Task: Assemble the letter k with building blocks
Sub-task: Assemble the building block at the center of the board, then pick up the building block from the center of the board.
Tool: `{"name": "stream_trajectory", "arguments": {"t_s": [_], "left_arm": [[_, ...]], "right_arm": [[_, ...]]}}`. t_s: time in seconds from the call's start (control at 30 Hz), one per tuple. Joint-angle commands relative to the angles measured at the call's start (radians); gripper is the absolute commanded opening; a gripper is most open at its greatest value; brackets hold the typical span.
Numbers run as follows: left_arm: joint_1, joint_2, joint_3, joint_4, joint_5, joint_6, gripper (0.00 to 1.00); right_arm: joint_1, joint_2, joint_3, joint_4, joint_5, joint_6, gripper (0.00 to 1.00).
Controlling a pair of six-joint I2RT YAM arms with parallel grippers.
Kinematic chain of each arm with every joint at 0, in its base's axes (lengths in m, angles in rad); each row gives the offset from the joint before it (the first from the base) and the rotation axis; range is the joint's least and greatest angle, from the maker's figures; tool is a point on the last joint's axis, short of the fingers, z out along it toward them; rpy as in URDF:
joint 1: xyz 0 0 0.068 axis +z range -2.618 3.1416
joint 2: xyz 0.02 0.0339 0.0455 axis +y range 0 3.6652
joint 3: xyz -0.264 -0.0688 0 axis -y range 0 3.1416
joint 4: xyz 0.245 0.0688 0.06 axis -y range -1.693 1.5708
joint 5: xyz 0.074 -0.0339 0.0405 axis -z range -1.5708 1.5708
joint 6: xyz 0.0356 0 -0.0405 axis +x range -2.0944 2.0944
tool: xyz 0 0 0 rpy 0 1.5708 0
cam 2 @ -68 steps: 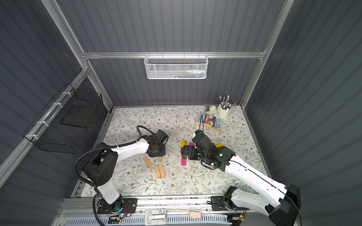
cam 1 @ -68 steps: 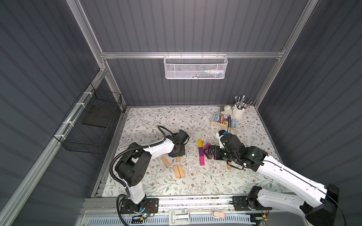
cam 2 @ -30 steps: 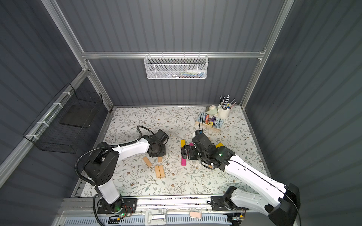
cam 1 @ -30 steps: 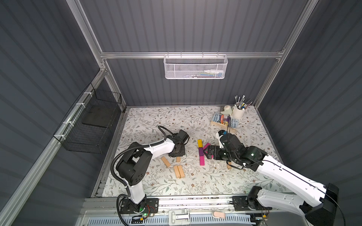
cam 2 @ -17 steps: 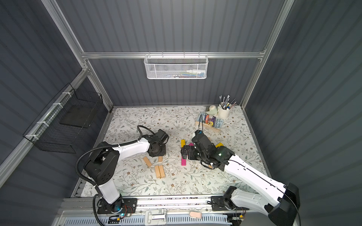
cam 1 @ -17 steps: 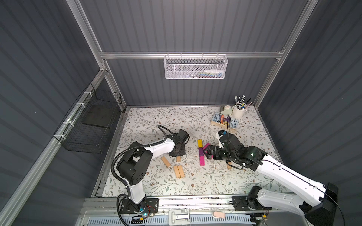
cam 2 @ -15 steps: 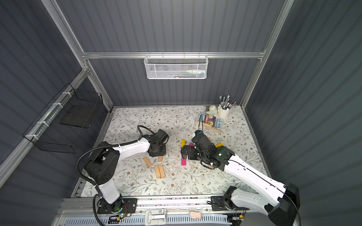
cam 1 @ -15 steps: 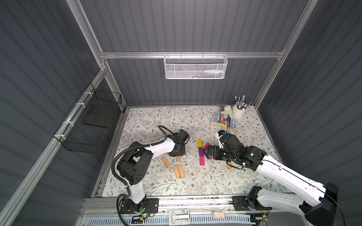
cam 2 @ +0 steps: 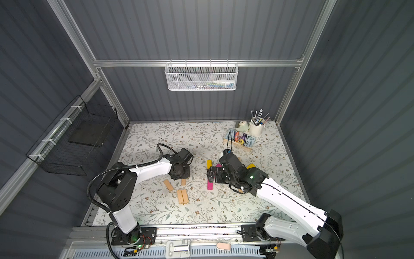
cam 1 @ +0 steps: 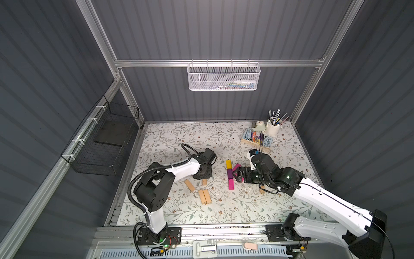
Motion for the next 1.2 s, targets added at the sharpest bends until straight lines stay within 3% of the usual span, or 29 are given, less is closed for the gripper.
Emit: {"name": "stream_trajectory", "arguments": {"t_s": [0.0,0.2,0.43,0.53,0.6,0.7,0.8,0.87,1.17], "left_arm": [[0.008,0.002,0.020,-0.030,-0.007,-0.010,0.37],[0.008,-0.084,0.035,-0.070,-0.029,-0.023,0.38],[0.008,-0.377,-0.071,-0.163,-0.065,-0.053,0.38],[0.000,-0.476,-0.145,-0.189,0.008,-0.089,0.42],[-0.058,-0.510,-0.170,-0.209,0.020,-0.132,0.46],[-0.181,-0.494,-0.160,-0.237,-0.011,-0.207,0.54],[-0.277,-0.435,-0.164,-0.224,-0.038,-0.272,0.78],[-0.320,-0.384,-0.168,-0.209,-0.051,-0.293,0.88],[-0.354,-0.243,-0.206,-0.203,-0.119,-0.282,0.89]], "right_arm": [[0.001,0.001,-0.009,-0.007,0.004,0.002,0.99],[0.001,-0.001,-0.012,-0.009,0.022,0.005,0.99],[0.001,-0.012,-0.031,0.012,0.034,0.016,0.99],[0.001,0.001,-0.032,0.030,0.018,0.020,0.99],[0.001,0.016,-0.028,0.041,0.006,0.021,0.99],[0.001,0.024,-0.024,0.037,0.003,0.021,0.99],[0.001,0.010,-0.041,0.039,0.019,0.030,0.99],[0.001,-0.005,-0.050,0.039,0.028,0.035,0.99],[0.001,-0.034,-0.056,0.019,0.040,0.039,0.99]]}}
